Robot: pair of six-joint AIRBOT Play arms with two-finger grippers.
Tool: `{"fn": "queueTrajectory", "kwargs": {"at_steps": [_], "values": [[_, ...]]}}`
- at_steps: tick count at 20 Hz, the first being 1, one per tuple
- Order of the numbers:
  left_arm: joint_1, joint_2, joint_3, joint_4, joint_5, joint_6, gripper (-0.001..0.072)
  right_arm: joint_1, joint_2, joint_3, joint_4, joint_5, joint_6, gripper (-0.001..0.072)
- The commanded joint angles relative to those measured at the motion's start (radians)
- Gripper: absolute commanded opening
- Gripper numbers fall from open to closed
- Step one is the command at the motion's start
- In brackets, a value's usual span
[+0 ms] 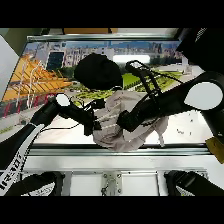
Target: Fold the clothes and pants, and hang the long-sleeved shirts on hangers.
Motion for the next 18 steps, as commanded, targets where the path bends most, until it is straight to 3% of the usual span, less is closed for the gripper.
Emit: {"fn": "queueTrajectory", "kwargs": {"at_steps": [1, 5, 11, 14, 18], "values": [[0.001, 0.0, 0.0, 0.001, -0.001, 0.0, 0.0013, -0.063, 0.006, 0.009, 0.153, 0.09, -0.179, 0.067], [0.001, 0.0, 0.0, 0.001, -0.001, 0.0, 0.0014, -0.262, 0.006, 0.008, 0.264, 0.11, -0.359, 0.067], [0.001, 0.0, 0.0, 0.002, -0.001, 0.0, 0.0014, -0.373, 0.006, 0.008, 0.263, 0.03, -0.382, 0.067], [0.001, 0.0, 0.0, 0.002, -0.002, 0.0, 0.0014, -0.401, 0.005, 0.002, 0.261, 0.065, -0.735, 0.067], [0.001, 0.0, 0.0, 0.002, -0.002, 0.0, 0.0014, -0.642, -0.003, -0.086, 0.401, 0.174, -0.997, 0.067]]}}
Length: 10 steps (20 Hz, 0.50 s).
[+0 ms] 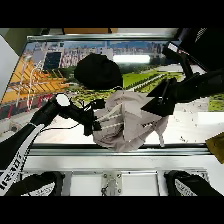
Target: Fold the clothes and pants, and hang the long-sleeved shirts on hangers.
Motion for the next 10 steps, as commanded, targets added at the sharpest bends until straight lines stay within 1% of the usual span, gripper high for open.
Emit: {"fn": "queueTrajectory", "kwargs": {"at_steps": [1, 3, 4, 6, 7, 8, 10], "values": [[0.001, 0.0, 0.0, -0.001, 0.001, 0.0, 0.0014, -0.221, -0.008, -0.094, 0.17, 0.09, -0.305, 0.067], [0.001, 0.0, 0.0, -0.001, 0.001, 0.0, 0.0014, -0.399, -0.033, -0.188, 0.308, 0.129, -0.446, 0.067], [0.001, 0.0, 0.0, -0.002, 0.001, 0.0, 0.0014, -0.472, -0.056, -0.225, 0.348, 0.132, -0.505, 0.067], [0.001, 0.0, 0.0, -0.001, 0.001, 0.0, 0.0014, -0.577, -0.123, -0.265, 0.36, 0.149, -0.673, 0.067], [0.001, 0.0, 0.0, -0.001, 0.0, 0.0, 0.0014, -0.606, -0.163, -0.269, 0.36, 0.17, -0.731, 0.067], [0.001, 0.0, 0.0, -0.001, -0.004, 0.0, 0.0014, -0.623, -0.208, -0.269, 0.36, 0.196, -0.764, 0.067], [0.001, 0.0, 0.0, -0.001, -0.013, 0.0, 0.0014, -0.625, -0.289, -0.269, 0.36, 0.245, -0.868, 0.067]]}}
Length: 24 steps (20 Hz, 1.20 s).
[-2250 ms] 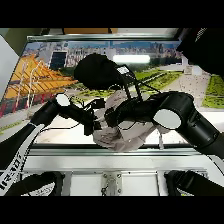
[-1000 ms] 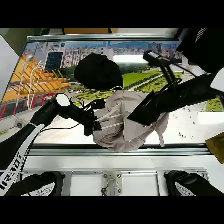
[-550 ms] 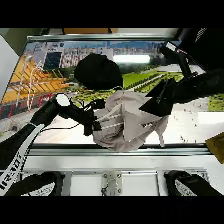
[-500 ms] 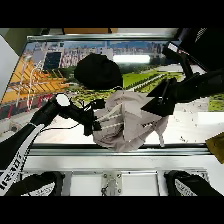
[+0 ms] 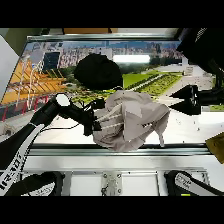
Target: Fold the clothes and pants, and hang the long-sleeved shirts on hangers.
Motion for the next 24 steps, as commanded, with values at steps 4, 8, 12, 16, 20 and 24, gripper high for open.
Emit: {"fn": "queueTrajectory", "kwargs": {"at_steps": [4, 8, 12, 16, 20, 24], "values": [[0.001, 0.0, 0.0, 0.001, -0.021, 0.0, 0.0014, -0.016, -0.203, -0.022, 0.035, 0.089, -0.315, 0.067], [0.001, 0.0, 0.0, 0.001, -0.02, 0.0, 0.0014, 0.058, -0.269, -0.023, 0.035, 0.088, -0.343, 0.067], [0.001, 0.0, 0.0, 0.001, -0.02, 0.0, 0.0014, 0.14, -0.324, -0.023, 0.037, 0.085, -0.361, 0.067], [0.001, 0.0, 0.0, 0.001, -0.019, 0.0, 0.0014, 0.206, -0.357, -0.023, 0.039, 0.079, -0.361, 0.067], [0.001, 0.0, 0.0, 0.001, -0.019, 0.0, 0.0014, 0.23, -0.357, -0.023, 0.077, 0.053, -0.361, 0.067], [0.001, 0.0, 0.0, 0.001, -0.019, 0.0, 0.0014, 0.23, -0.357, -0.023, 0.076, 0.053, -0.36, 0.067]]}}
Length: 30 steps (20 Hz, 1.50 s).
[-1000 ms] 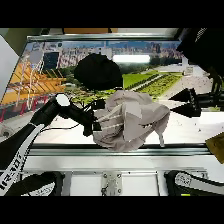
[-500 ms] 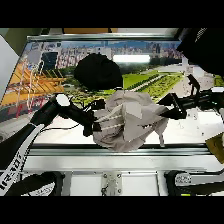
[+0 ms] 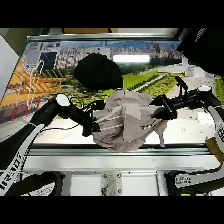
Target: Fold the clothes and pants, and hang the long-sleeved shirts on hangers.
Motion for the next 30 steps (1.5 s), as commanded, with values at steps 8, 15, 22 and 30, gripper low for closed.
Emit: {"fn": "queueTrajectory", "kwargs": {"at_steps": [8, 15, 22, 30], "values": [[0.0, 0.0, 0.0, -0.008, 0.005, 0.0, 0.0014, -0.016, 0.006, 0.003, 0.0, -0.006, -0.007, 0.067], [0.0, 0.0, 0.0, -0.008, 0.006, 0.0, 0.0014, -0.196, 0.071, 0.001, -0.002, 0.028, -0.006, 0.067], [0.0, 0.0, 0.0, -0.008, 0.009, 0.001, 0.0014, -0.209, 0.07, -0.116, -0.043, -0.024, -0.06, 0.067], [0.0, 0.0, 0.0, -0.009, 0.022, 0.0, 0.0014, -0.116, 0.007, -0.132, 0.026, -0.036, -0.076, 0.067]]}}
